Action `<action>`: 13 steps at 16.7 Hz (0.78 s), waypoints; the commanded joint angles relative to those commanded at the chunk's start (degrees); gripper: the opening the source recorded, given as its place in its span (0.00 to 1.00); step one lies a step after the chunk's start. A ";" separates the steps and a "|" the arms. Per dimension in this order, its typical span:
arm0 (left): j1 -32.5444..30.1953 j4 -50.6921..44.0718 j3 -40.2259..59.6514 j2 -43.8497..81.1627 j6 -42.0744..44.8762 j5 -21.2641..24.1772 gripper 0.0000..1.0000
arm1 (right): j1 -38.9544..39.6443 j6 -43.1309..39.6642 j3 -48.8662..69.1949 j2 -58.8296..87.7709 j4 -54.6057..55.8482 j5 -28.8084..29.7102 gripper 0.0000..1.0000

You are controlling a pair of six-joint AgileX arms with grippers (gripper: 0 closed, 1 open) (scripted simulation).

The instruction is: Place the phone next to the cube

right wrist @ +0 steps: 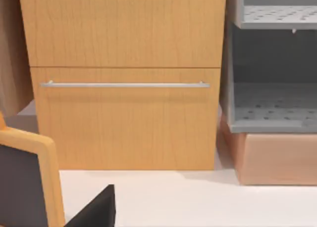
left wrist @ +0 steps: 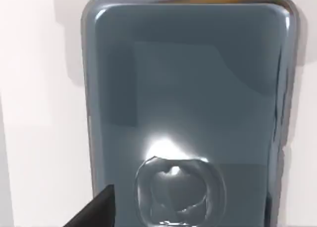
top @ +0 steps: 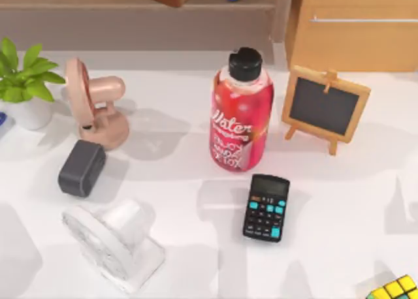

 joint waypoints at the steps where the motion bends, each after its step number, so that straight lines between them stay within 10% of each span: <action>1: 1.73 -1.42 1.95 2.85 1.69 0.09 1.00 | 0.00 0.00 0.00 0.00 0.00 0.00 1.00; 13: 5.60 -2.00 5.44 10.20 5.46 0.45 1.00 | 0.00 0.00 0.00 0.00 0.00 0.00 1.00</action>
